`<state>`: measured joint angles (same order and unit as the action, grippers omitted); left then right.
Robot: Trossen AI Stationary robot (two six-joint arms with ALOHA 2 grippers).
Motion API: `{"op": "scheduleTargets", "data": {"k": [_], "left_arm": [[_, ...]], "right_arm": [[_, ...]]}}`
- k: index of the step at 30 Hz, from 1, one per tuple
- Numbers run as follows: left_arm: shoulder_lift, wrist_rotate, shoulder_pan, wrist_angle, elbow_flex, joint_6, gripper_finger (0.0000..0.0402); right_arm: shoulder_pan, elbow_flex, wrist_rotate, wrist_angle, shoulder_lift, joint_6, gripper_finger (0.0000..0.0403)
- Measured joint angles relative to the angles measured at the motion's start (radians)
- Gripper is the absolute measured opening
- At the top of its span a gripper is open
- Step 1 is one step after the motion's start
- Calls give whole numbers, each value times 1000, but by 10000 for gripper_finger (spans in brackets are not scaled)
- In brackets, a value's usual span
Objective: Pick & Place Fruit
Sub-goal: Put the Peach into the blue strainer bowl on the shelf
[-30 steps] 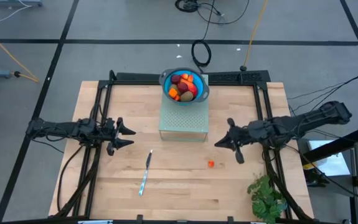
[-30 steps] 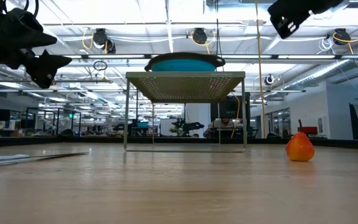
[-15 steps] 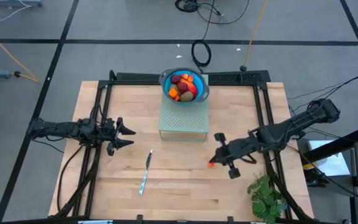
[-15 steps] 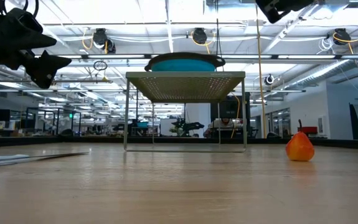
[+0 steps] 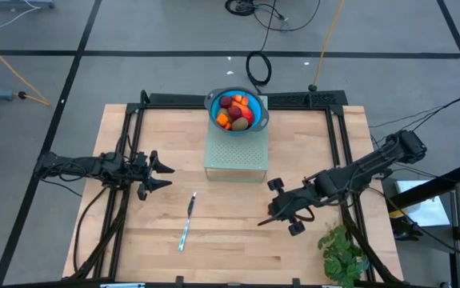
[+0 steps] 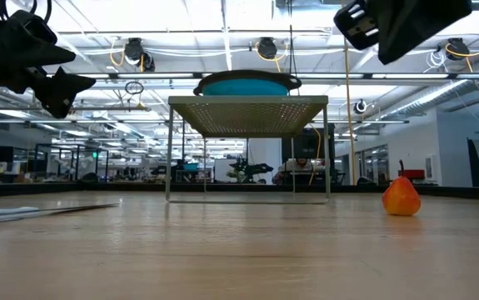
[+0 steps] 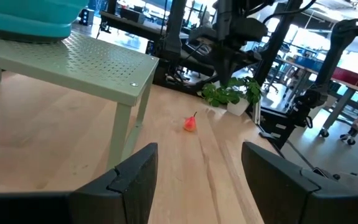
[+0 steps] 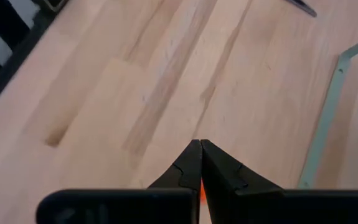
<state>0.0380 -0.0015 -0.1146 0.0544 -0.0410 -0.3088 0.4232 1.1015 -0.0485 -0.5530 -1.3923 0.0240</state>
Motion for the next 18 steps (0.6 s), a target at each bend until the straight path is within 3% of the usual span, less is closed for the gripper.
{"op": "scheduleTargets", "data": {"k": [8,18], "left_arm": [[0,0,0,0,0,-5,232],[0,-4,0,1,0,-11,232]], "right_arm": [[-8,0,-7,-42,-2,16,35],[-10,0,-7,-73,-2,17,113]]}}
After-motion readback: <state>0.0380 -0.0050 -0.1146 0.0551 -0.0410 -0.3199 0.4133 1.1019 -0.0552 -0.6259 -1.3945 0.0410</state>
